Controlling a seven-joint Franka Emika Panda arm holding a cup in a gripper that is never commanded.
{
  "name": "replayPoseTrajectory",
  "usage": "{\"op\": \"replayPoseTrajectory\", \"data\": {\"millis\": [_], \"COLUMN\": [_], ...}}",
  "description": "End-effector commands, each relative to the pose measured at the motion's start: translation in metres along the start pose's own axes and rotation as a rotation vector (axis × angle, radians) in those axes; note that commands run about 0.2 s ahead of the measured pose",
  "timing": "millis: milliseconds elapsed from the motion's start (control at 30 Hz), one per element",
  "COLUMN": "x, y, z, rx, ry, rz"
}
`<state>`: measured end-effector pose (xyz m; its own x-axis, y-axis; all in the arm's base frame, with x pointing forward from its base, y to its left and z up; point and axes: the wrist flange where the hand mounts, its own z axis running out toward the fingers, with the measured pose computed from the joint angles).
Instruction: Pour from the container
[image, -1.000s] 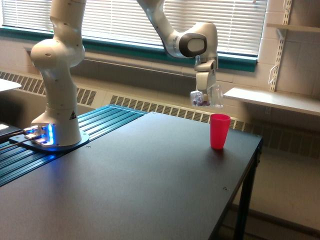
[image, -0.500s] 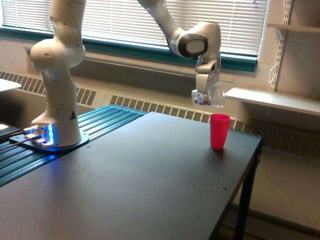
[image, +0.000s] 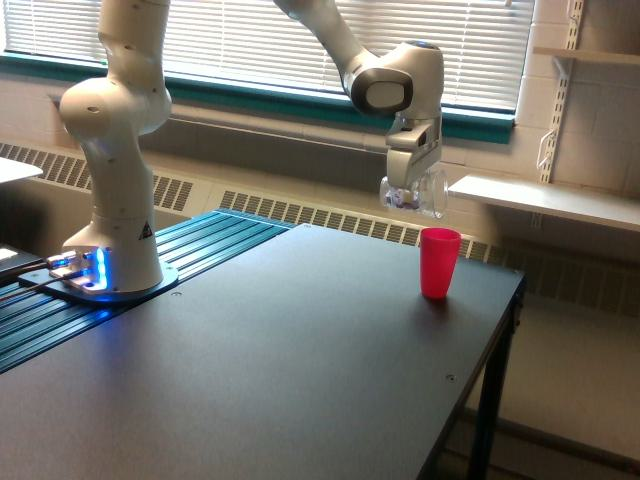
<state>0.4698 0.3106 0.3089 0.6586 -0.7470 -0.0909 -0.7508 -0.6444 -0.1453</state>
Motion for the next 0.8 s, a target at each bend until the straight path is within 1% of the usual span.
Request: {"op": "replayPoseTrajectory", "data": {"millis": [33, 533, 800], "x": [0.008, 0.015, 0.018], "y": [0.004, 0.021, 0.028], "z": [-0.008, -0.006, 0.002], "rx": [-0.001, -0.022, -0.042], "ry": [-0.015, -0.11, -0.157], "rz": [-0.015, 0.036, 0.022]}}
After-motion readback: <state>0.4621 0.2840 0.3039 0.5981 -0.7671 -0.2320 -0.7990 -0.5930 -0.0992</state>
